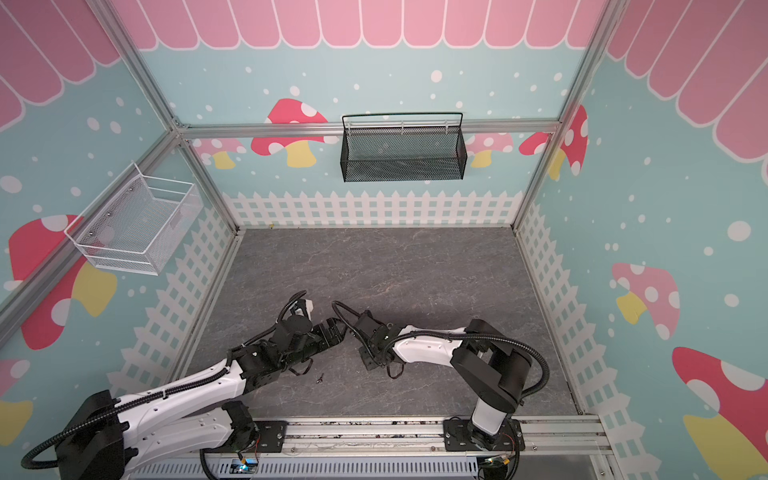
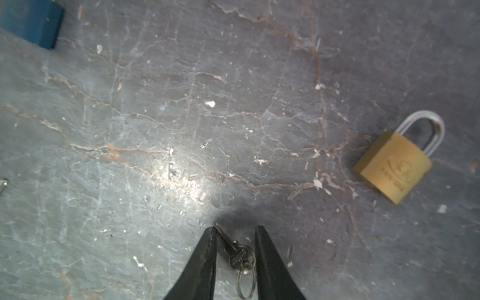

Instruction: Unlock with the key

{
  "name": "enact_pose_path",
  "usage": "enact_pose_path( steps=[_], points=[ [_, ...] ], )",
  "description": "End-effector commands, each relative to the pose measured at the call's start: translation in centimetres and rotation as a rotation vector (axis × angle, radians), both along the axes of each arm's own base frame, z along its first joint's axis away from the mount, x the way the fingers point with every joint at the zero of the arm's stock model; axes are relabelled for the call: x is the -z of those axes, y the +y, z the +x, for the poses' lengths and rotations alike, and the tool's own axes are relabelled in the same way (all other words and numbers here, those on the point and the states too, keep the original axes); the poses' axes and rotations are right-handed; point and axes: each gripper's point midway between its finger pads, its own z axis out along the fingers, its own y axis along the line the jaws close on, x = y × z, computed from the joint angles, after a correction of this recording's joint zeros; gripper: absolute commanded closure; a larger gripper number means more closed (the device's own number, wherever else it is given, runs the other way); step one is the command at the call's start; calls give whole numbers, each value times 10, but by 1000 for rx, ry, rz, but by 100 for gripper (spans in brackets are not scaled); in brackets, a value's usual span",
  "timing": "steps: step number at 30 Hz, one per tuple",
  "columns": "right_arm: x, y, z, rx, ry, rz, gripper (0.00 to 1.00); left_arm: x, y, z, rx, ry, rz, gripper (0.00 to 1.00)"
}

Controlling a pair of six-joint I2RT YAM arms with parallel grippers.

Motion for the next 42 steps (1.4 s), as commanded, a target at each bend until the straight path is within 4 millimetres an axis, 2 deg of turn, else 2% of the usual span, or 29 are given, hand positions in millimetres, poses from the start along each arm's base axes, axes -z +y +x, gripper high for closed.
enact_pose_path(
  steps=[1, 4, 9, 15, 28, 36, 42],
  points=[
    [-11, -10, 1, 45, 8, -19, 69, 3, 0, -2, -7, 11, -1, 0],
    [-19, -15, 4, 76, 1, -5, 66, 2, 0, -1, -6, 7, -5, 0],
    [-12, -20, -8, 86, 60, 20, 67, 1, -1, -1, 1, 6, -1, 0],
    [-6, -16, -11, 78, 84, 36, 74, 3, -5, 0, 14, 16, 5, 0],
    [14, -25, -17, 90, 103, 5, 84, 5, -6, 0, 13, 23, -1, 0],
    [11, -23, -12, 89, 73, 22, 91, 1, -7, 1, 11, 13, -14, 0],
    [-4, -18, -6, 81, 18, 94, 95, -6, -9, 4, 12, -5, -25, 0]
  ],
)
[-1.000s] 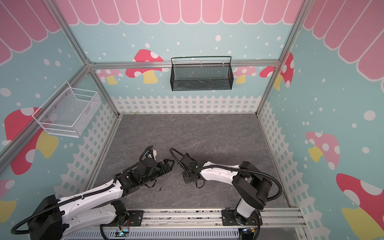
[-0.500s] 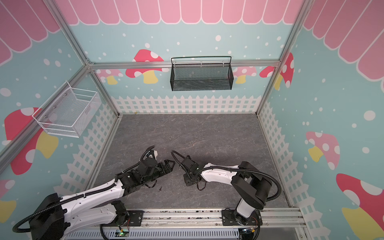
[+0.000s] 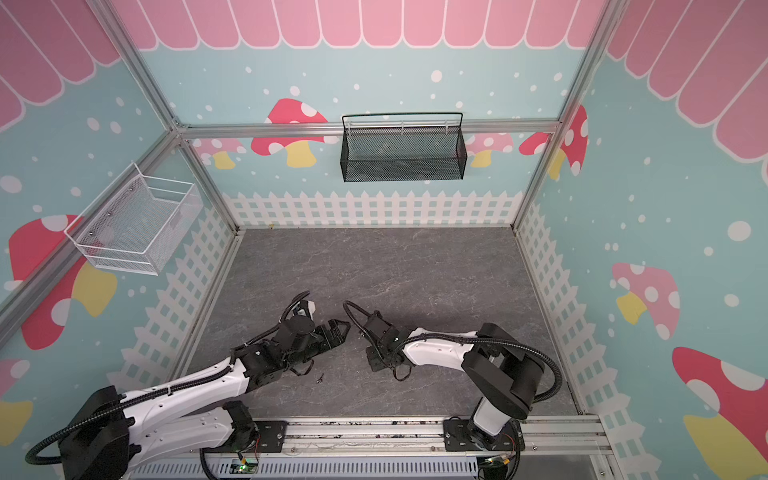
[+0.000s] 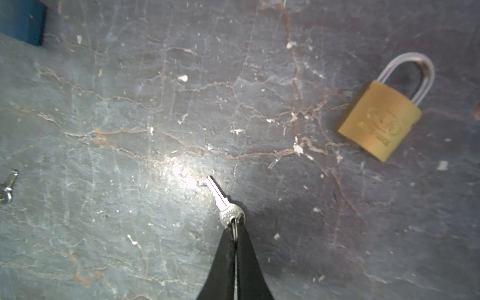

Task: Unlock with the key
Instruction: 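Lift the key with the right gripper while the left gripper rises toward it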

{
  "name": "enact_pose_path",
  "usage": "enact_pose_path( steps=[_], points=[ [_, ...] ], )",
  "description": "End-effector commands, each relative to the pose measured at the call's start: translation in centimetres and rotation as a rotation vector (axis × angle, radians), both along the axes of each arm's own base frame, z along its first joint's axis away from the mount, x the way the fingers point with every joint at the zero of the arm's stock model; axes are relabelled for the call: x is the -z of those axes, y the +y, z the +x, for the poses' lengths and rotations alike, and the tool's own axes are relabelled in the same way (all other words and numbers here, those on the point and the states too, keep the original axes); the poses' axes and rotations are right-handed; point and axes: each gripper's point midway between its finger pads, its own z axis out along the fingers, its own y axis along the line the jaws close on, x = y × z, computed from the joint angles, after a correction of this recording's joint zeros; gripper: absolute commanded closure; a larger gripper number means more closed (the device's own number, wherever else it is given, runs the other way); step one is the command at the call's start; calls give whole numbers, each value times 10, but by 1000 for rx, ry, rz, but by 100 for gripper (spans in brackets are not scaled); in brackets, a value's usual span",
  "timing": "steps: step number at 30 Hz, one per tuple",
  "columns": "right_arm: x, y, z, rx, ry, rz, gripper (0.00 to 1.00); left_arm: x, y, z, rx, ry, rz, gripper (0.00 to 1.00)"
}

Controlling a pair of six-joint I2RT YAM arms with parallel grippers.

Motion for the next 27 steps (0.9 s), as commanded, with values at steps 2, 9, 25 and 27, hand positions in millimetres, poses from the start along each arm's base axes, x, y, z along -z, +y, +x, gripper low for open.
enact_pose_path(
  steps=[2, 9, 25, 27],
  points=[
    [-13, -3, 7, 13, -60, 33, 97, -18, -8, 7, -1, -36, -45, 0],
    [-47, 7, 17, -39, -166, 204, 100, -31, -14, 10, -3, -59, -93, 3],
    [-156, 12, 47, -86, -335, 569, 100, -91, -74, 37, 159, -262, -266, 23],
    [-164, 13, 47, -93, -346, 587, 100, -97, -82, 39, 196, -292, -275, 29]
  ],
)
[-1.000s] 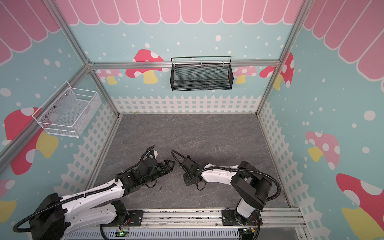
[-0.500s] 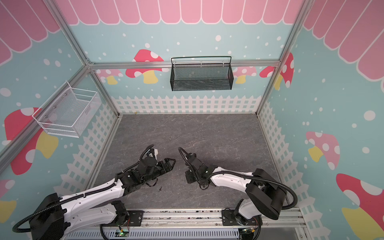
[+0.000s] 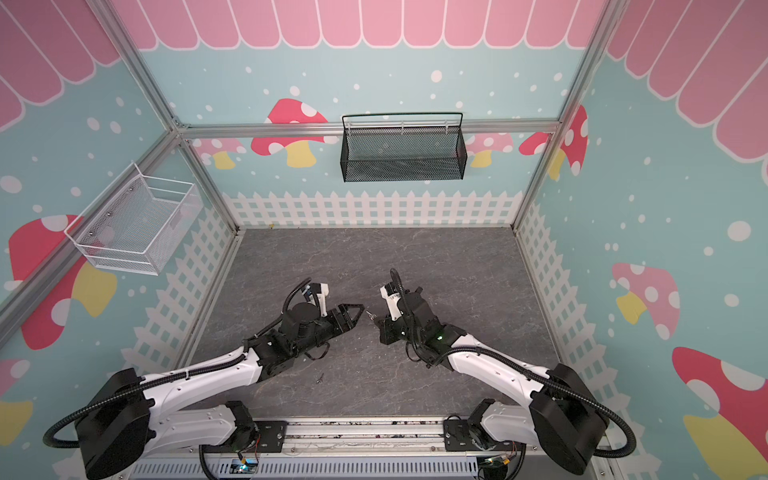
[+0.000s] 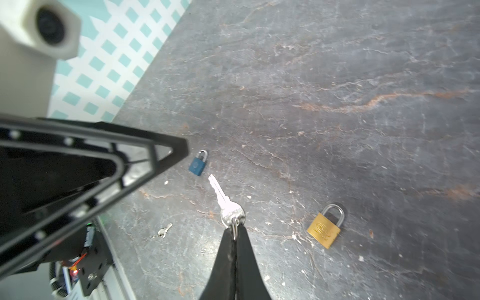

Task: Unlock with the key
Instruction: 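Lift the key with the right gripper while the left gripper rises toward it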

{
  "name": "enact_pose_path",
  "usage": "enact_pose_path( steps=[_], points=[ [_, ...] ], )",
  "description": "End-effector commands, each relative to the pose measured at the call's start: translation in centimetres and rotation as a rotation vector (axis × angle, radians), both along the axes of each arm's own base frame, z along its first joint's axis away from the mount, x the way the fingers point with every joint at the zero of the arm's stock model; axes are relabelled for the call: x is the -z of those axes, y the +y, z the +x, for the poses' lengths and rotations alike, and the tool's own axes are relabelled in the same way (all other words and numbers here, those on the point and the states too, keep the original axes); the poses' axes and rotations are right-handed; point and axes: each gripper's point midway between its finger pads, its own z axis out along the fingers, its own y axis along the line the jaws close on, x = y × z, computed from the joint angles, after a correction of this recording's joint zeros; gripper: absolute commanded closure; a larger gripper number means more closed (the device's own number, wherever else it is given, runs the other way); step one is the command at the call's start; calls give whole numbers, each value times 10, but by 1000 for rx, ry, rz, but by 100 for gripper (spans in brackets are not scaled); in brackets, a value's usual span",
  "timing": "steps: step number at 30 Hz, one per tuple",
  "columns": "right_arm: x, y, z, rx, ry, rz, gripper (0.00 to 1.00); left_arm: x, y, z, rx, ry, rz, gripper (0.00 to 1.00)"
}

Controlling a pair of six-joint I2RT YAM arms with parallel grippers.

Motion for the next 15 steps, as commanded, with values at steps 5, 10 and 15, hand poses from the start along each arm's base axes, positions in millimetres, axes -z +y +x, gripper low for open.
enact_pose_path(
  steps=[5, 10, 15],
  points=[
    [-37, 9, -4, -67, -57, 103, 100, -38, -25, 8, 86, -135, -52, 39],
    [-49, 10, -8, -88, -83, 152, 100, -40, -28, 12, 101, -149, -34, 56],
    [-51, 7, -7, -74, -81, 175, 100, -44, -31, 11, 118, -160, -52, 66]
  ],
)
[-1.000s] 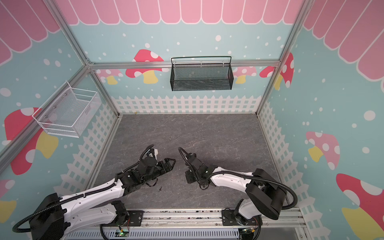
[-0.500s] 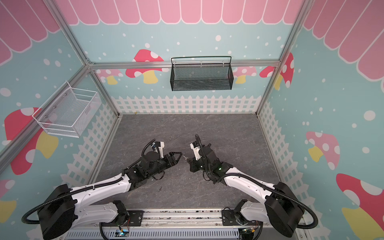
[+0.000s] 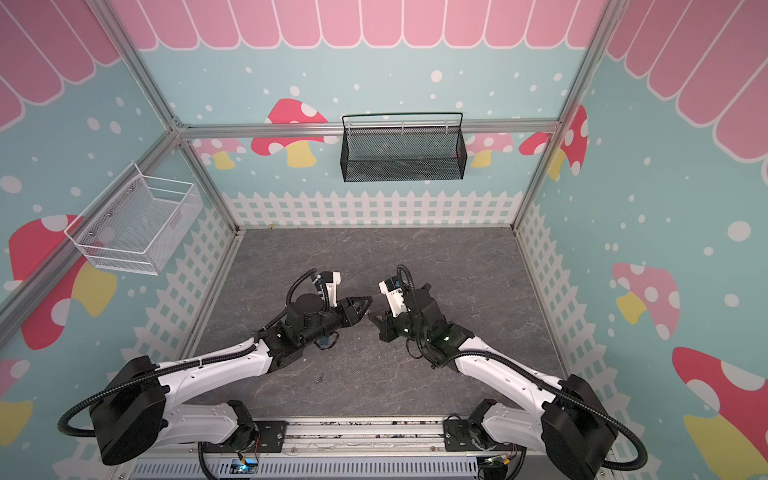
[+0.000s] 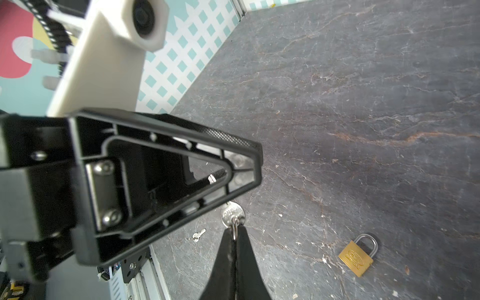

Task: Unlock with the key
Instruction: 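Lift the key with the right gripper while the left gripper rises toward it, then hold the key up between both grippers, left gripper open beside it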

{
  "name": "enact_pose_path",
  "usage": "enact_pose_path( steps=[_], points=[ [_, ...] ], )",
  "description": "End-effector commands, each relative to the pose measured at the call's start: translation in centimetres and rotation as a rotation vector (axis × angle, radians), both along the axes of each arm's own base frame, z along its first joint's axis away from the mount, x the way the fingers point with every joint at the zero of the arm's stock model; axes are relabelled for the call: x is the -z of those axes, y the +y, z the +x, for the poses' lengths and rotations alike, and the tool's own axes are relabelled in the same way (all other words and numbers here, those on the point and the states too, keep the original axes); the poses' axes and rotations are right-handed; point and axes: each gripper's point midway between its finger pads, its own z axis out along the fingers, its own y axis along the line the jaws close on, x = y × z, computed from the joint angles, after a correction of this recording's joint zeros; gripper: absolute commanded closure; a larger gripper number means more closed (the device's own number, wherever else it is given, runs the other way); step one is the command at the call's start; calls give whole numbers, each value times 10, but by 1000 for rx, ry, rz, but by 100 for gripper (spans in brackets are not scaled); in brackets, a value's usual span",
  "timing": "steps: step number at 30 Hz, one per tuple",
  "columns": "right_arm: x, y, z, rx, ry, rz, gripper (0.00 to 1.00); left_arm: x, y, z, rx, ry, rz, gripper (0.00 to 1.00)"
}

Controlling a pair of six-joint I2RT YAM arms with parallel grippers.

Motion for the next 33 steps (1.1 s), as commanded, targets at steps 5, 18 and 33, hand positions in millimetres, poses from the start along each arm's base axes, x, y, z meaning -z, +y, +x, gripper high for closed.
enact_pose_path(
  steps=[5, 18, 33],
  points=[
    [-7, -1, 0, 2, -9, 43, 100, -17, -6, 2, 27, -38, -37, 73],
    [2, -3, 3, 23, 13, 32, 100, -11, -4, 1, 17, -29, -52, 92],
    [0, -7, 8, 60, 11, 38, 100, -3, -3, -2, 30, -6, -50, 89]
  ],
)
